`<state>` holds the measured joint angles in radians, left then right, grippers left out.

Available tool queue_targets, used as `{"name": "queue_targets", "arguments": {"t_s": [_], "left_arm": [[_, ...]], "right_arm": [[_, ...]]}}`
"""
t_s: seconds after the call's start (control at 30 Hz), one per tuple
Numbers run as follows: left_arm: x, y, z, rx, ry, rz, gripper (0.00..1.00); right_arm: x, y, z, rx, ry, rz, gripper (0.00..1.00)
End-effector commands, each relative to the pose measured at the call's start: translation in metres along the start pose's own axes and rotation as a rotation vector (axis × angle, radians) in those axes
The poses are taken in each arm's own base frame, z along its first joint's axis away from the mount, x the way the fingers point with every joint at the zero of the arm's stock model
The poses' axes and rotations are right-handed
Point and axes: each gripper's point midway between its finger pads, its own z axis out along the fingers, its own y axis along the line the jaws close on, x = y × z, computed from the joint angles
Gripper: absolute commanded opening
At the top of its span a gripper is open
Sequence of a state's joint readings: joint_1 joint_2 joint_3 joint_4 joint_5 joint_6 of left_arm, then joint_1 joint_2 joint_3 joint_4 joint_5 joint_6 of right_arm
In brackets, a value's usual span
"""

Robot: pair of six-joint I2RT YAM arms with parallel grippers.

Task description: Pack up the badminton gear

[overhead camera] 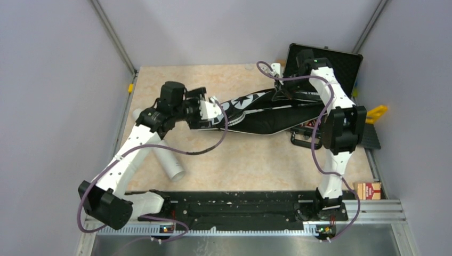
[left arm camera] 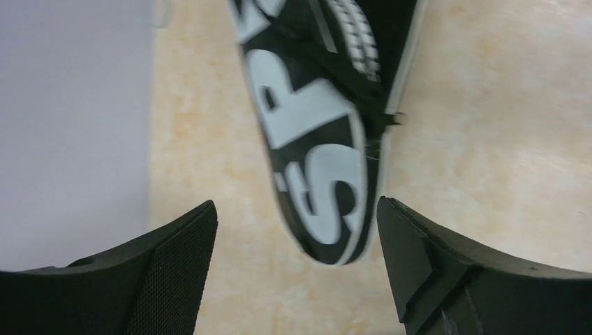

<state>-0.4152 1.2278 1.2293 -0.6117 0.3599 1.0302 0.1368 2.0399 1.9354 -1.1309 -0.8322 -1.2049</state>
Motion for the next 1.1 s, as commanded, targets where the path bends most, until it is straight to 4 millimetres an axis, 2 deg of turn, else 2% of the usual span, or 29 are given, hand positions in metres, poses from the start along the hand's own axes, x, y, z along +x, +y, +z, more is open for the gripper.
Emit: {"name": "queue_targets", "arguments": {"t_s": [0.0, 0.13, 0.2, 0.33, 0.5, 0.7, 0.87, 1.07], "left_arm": [[0.012, -0.057, 0.011, 0.25, -0.111, -0.023, 0.87], [0.036, -0.068, 0.022, 0.264, -0.086, -0.043, 0.87], [0.057, -0.074, 0.035, 0.248, -0.063, -0.045, 0.87], [0.078, -0.052, 0.059, 0.138, -0.076, -0.067, 0.86], [0.098, -0.023, 0.074, 0.12, -0.073, -0.158, 0.83], [0.104, -0.004, 0.078, 0.126, -0.103, -0.116, 0.82], [0.095, 0.009, 0.083, 0.048, -0.174, 0.0, 0.83], [0.1, 0.003, 0.095, 0.122, -0.193, 0.037, 0.83]], "right_arm": [[-0.01, -0.008, -0.018, 0.023, -0.005, 0.057, 0.0], [-0.013, -0.006, -0.022, 0.006, 0.006, 0.091, 0.0], [-0.015, -0.003, -0.024, -0.009, 0.006, 0.098, 0.0], [-0.015, 0.004, -0.027, -0.038, 0.021, 0.103, 0.0], [-0.011, 0.01, -0.029, -0.065, 0.044, 0.109, 0.0], [-0.002, 0.018, -0.029, -0.094, 0.081, 0.119, 0.0], [0.002, 0.025, -0.03, -0.104, 0.094, 0.111, 0.0], [-0.009, 0.025, -0.035, -0.091, 0.07, 0.091, 0.0]]}}
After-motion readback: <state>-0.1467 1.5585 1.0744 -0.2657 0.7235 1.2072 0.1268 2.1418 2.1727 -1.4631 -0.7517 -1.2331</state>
